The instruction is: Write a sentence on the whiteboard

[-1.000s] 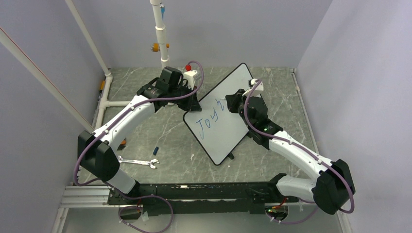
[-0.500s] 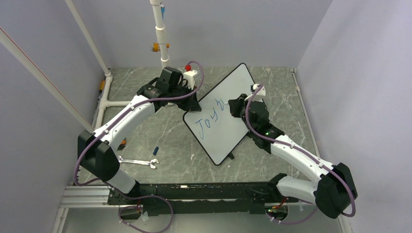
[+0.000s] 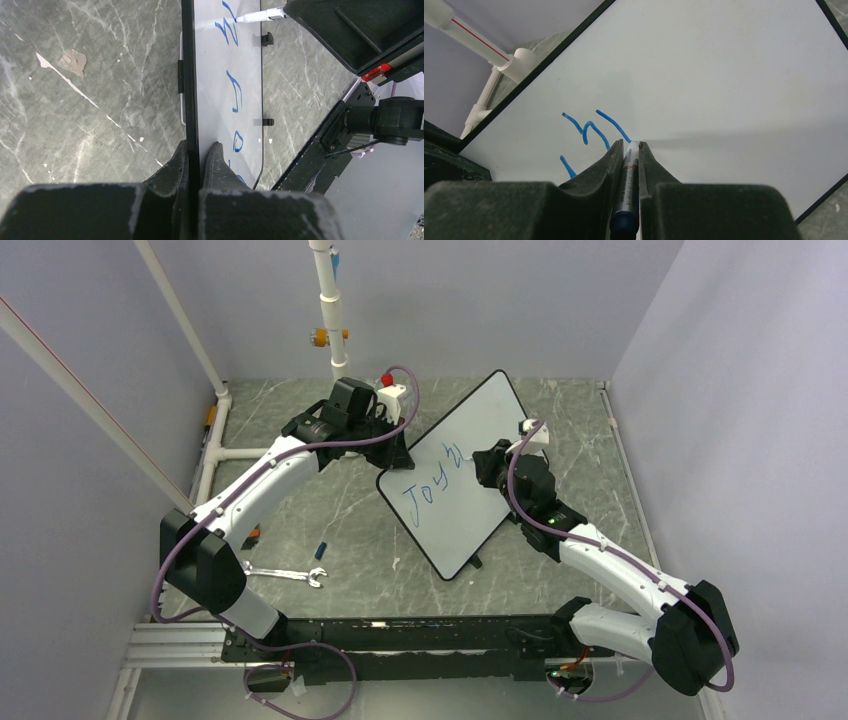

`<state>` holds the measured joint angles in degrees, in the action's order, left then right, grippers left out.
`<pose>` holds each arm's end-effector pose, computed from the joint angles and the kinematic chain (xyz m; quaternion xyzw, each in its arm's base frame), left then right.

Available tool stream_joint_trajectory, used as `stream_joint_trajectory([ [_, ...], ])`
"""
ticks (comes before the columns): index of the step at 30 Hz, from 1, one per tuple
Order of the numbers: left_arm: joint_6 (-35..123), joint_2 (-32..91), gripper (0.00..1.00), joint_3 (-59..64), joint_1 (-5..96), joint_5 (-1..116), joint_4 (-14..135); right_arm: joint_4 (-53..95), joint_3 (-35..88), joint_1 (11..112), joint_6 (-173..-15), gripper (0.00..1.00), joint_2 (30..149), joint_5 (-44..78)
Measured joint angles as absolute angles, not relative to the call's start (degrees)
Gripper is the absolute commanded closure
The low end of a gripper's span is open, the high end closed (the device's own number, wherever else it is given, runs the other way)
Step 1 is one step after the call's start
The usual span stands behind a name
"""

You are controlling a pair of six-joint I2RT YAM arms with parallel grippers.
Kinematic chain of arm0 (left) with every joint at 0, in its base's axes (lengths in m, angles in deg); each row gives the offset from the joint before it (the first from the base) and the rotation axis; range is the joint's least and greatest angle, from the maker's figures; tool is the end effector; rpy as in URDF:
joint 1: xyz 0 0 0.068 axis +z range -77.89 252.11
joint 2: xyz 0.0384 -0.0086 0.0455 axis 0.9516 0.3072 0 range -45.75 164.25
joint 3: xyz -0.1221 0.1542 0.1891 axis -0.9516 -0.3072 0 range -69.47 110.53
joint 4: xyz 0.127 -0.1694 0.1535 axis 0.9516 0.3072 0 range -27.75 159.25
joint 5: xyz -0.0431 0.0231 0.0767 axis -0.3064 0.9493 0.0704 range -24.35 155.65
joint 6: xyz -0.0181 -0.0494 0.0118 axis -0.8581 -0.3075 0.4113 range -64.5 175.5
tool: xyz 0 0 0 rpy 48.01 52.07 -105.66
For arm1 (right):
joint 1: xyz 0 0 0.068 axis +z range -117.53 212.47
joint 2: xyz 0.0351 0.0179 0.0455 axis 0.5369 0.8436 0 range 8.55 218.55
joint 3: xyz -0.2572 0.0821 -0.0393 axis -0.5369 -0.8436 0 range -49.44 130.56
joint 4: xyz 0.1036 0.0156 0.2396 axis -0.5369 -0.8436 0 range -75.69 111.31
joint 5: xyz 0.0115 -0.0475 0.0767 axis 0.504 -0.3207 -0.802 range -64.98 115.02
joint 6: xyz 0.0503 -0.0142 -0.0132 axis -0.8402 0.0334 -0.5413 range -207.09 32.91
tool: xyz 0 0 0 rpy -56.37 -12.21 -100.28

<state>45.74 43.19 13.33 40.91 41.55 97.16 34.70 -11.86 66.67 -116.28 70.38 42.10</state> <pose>0.2880 -0.1914 0.3410 0.2506 0.8585 -0.3197 0.3130 0.2123 0.1316 0.2799 0.0613 0.7657 0.2336 0.5961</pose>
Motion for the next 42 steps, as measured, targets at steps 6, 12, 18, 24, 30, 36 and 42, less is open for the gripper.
stream_joint_trajectory([
  [6,45.74,43.19,1.0,13.33,40.91,41.58,97.19,34.7,-11.62,66.67,-116.25,1.0,70.66,42.1],
  [12,45.74,43.19,1.0,13.33,40.91,41.6,97.19,34.57,-9.52,66.58,-116.21,1.0,72.23,42.5],
  [18,45.76,43.19,1.0,13.33,40.89,41.62,97.19,34.63,-7.22,66.32,-116.19,1.0,73.92,42.47],
  [24,45.76,43.19,1.0,13.33,40.91,41.64,97.21,34.7,-5.65,66.01,-116.19,1.0,75.25,42.45],
  [30,45.76,43.19,1.0,13.33,40.89,41.64,97.21,34.83,-4.01,65.68,-116.19,1.0,76.47,42.45],
  [36,45.76,43.19,1.0,13.33,40.89,41.66,97.21,34.83,-2.79,65.47,-116.12,1.0,77.33,42.43],
  [42,45.76,43.19,1.0,13.33,40.89,41.66,97.19,34.7,-2.79,64.92,-116.14,1.0,77.35,42.26],
])
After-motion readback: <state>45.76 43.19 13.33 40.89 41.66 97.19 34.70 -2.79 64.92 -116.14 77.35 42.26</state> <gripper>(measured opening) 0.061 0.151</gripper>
